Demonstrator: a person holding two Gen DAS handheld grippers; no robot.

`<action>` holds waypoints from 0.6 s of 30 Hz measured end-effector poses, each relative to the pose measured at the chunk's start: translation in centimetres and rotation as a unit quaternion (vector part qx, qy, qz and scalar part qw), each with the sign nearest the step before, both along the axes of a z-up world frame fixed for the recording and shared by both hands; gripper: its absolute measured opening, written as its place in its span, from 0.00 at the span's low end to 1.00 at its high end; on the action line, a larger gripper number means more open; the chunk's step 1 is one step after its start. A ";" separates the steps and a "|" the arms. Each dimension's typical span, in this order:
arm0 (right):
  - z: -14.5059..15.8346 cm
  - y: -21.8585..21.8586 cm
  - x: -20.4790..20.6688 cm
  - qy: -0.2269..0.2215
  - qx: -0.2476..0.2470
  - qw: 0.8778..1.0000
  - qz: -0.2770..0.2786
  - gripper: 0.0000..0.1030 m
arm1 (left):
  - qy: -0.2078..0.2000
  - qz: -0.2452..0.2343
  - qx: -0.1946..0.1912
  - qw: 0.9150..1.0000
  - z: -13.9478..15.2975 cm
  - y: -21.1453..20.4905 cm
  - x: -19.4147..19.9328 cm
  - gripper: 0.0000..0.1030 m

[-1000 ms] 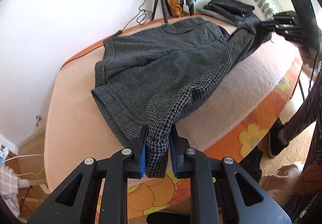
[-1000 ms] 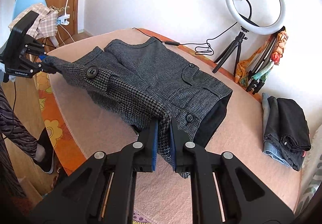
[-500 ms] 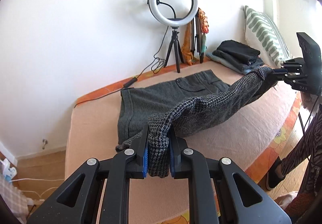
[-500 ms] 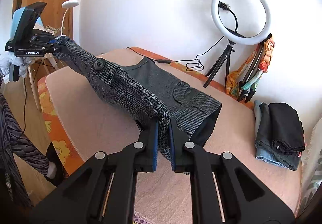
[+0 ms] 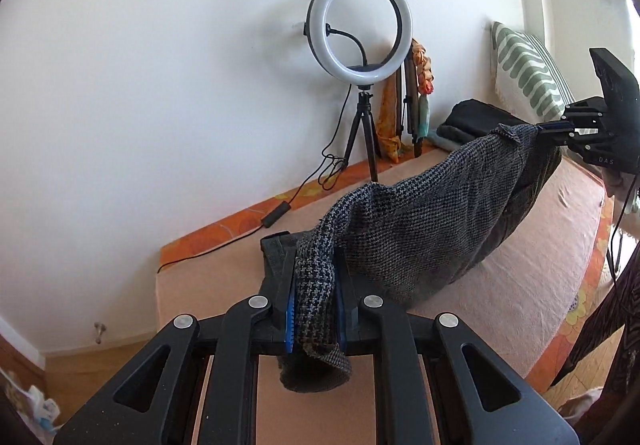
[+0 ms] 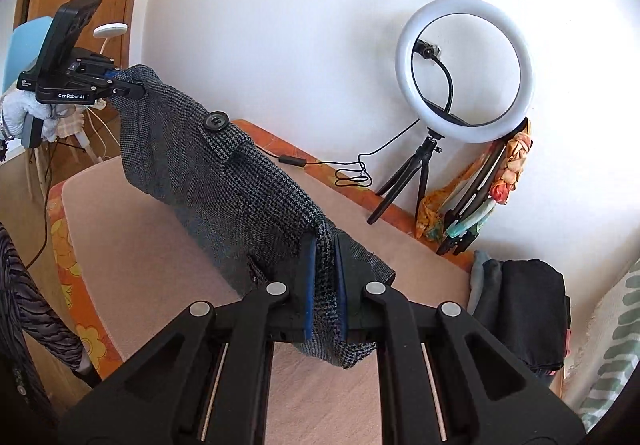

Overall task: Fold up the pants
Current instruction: 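Lift the hem with the right tool and fold it over toward the waistband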

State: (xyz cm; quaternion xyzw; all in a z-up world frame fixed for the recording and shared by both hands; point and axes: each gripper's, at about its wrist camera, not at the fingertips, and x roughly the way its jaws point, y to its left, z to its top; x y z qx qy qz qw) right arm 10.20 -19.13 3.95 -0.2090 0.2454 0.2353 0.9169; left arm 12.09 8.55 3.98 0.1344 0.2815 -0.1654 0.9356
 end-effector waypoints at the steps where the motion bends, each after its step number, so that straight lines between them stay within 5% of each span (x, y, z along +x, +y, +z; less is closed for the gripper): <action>1: 0.0 0.1 0.9 0.001 -0.006 1.000 -0.002 0.08 | 0.005 -0.001 0.002 1.000 0.0 0.0 1.0 0.12; 9: -3.1 -0.4 9.1 0.028 -0.036 0.999 -0.030 0.08 | 0.042 -0.012 0.041 0.998 -1.3 -0.8 8.9 0.12; 18: -9.3 -0.7 18.1 0.087 -0.070 0.993 -0.047 0.08 | 0.108 -0.022 0.055 0.992 -6.8 -1.3 17.1 0.13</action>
